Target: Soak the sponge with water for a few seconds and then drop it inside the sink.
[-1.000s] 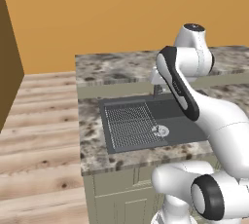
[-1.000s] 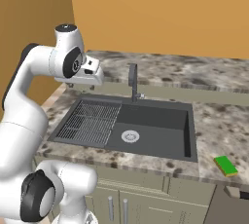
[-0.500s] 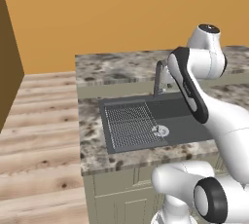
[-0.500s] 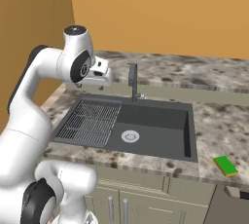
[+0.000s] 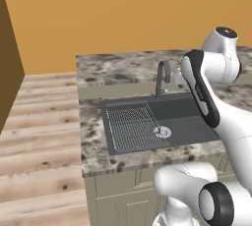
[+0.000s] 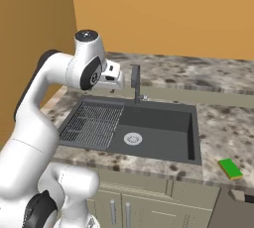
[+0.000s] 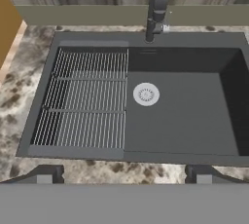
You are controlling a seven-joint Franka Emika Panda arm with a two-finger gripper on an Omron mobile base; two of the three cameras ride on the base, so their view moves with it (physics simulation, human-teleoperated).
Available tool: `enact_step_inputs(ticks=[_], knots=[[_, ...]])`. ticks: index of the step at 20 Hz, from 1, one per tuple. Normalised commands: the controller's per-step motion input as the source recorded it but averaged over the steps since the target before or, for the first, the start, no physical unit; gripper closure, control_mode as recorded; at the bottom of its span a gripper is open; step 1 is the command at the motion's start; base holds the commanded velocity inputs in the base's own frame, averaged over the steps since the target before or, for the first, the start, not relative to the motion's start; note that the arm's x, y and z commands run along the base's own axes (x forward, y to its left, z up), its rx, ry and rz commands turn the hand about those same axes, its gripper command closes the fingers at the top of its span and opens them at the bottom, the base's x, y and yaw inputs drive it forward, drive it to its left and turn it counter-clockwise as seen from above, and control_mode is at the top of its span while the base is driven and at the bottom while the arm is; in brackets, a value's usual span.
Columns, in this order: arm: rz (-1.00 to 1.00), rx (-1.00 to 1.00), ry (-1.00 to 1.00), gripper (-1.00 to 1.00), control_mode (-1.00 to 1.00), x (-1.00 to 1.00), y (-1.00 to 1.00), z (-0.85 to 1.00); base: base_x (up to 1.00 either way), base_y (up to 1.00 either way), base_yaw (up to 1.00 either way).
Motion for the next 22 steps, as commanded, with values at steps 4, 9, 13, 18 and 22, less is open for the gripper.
enact_step_inputs(ticks=[4, 9, 13, 18, 22], knots=[[0.00, 0.00, -0.02, -1.00, -1.00, 0.00, -0.26, 0.00, 0.00, 0.00, 0.00], [0.00, 0.00, -0.02, -1.00, -1.00, 0.00, -0.30, 0.00, 0.00, 0.00, 0.00], [0.00, 0.00, -0.01, -1.00, -1.00, 0.00, -0.31, 0.00, 0.00, 0.00, 0.00], [0.00, 0.00, -0.01, -1.00, -1.00, 0.00, -0.27, 0.00, 0.00, 0.00, 0.00], [0.00, 0.00, -0.05, -1.00, -1.00, 0.00, -0.17, 0.00, 0.00, 0.00, 0.00]])
